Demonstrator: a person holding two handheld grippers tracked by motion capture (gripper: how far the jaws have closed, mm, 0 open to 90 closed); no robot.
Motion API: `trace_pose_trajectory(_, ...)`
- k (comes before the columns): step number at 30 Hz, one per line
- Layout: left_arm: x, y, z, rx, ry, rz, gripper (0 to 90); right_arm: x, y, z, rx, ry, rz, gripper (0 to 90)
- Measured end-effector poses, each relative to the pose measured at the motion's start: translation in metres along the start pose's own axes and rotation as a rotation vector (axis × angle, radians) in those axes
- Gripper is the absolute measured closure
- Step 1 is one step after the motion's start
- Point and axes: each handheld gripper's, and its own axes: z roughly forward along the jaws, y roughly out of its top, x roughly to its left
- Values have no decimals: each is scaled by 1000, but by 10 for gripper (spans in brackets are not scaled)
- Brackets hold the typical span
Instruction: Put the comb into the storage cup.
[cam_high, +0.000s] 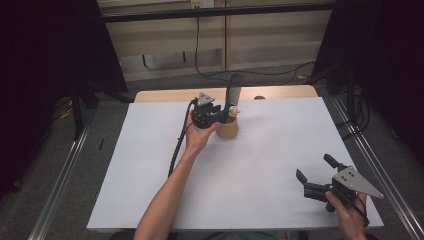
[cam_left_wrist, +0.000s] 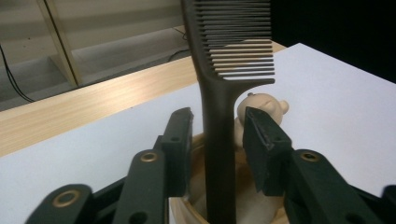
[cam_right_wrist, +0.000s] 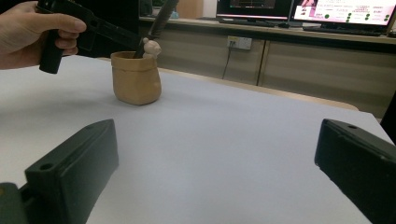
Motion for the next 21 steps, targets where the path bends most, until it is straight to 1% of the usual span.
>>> trace_pose_trajectory(2, 0, 0, -1, -11, -8, -17, 574, 0, 0, 0, 0, 1, -2, 0)
trace_pose_trajectory(4, 0, 1, -1, -18, -6, -19, 547, 0, 0, 0, -2, -1, -3, 0)
trace_pose_trajectory(5, 1, 1, -2, -17, -2, -20, 516, 0, 0, 0, -1, -1, -1, 0)
trace_pose_trajectory(7, 1, 1, -2, -26, -12, -27, 464, 0, 0, 0, -1, 0, -1, 0)
trace_pose_trajectory(9, 0, 2, -3, -23, 0, -34, 384, 0, 0, 0, 0, 0, 0, 0)
trace_pose_trajectory(10, 1, 2, -3, -19, 6, -31, 338, 0, 0, 0, -1, 0, 0, 0)
trace_pose_trajectory(12, 0, 3, -5, -16, 3, -39, 274, 0, 0, 0, -1, 0, -1, 0)
trace_pose_trajectory(14, 0, 4, -7, -7, 9, -36, 225, 0, 0, 0, -2, 0, -1, 0)
trace_pose_trajectory(15, 0, 4, -7, -14, 5, -41, 192, 0, 0, 0, -1, 0, -1, 0)
trace_pose_trajectory(16, 1, 4, -9, -12, 1, -39, 171, 0, 0, 1, 1, -1, 0, 0)
trace_pose_trajectory(18, 1, 5, -10, -25, -5, -35, 128, -1, 0, 1, 1, -2, 3, 0)
trace_pose_trajectory(19, 1, 5, -11, -32, 7, -19, 97, -1, 0, 1, 1, 0, 3, 0)
trace_pose_trajectory(20, 1, 6, -11, -36, 14, -13, 74, -1, 0, 1, 1, -1, 5, 0)
trace_pose_trajectory(21, 2, 6, -12, -41, 14, -17, 70, -1, -1, 1, 0, 0, 2, 0)
